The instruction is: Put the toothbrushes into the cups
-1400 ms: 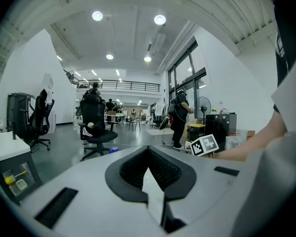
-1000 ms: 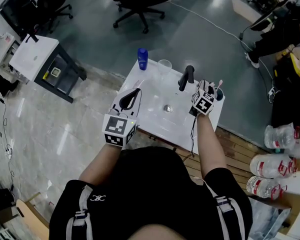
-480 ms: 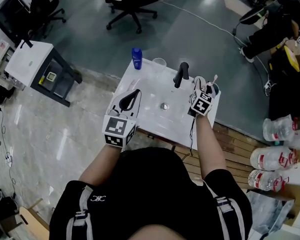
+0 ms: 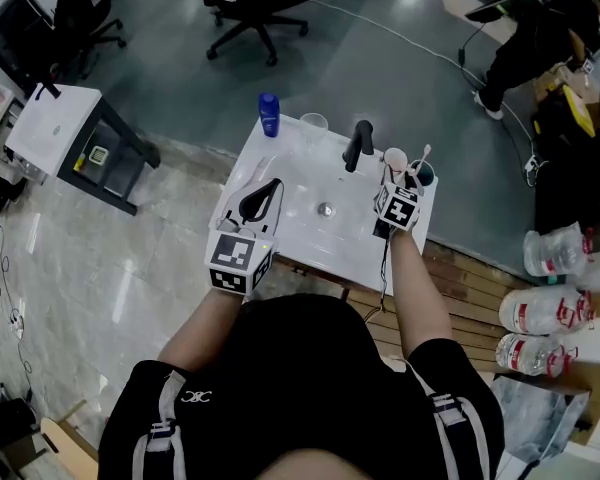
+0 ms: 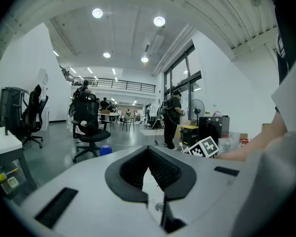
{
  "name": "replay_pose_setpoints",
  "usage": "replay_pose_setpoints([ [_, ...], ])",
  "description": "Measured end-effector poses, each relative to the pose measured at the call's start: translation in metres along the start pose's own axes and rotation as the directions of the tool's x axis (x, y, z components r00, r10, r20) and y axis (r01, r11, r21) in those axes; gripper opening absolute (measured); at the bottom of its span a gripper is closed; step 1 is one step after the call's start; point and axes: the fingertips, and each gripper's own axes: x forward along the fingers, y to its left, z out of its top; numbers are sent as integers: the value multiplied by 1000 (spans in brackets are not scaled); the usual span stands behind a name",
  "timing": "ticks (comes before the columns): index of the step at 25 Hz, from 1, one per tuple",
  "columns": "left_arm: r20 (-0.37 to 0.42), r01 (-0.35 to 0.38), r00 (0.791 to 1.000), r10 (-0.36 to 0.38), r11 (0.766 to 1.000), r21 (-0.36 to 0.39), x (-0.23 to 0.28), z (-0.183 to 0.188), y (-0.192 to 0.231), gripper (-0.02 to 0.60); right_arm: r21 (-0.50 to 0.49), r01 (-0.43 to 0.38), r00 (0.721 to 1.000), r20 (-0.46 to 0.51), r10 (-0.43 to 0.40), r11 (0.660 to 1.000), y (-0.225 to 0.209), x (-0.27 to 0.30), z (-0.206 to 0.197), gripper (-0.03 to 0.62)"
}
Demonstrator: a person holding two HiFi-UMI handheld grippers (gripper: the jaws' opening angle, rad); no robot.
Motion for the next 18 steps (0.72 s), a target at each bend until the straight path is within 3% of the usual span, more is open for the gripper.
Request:
replay_pose_setpoints([
  [13,2,18,1000,-18,1000,5,-3,1,-5,14,11,-4,1000,-30,4,1000,5,-16,-23,223],
  [18,4,33,999,-33,999,6,-4,1,-12,14,41,7,1000,27,-8,999,3,-42,-20,208],
])
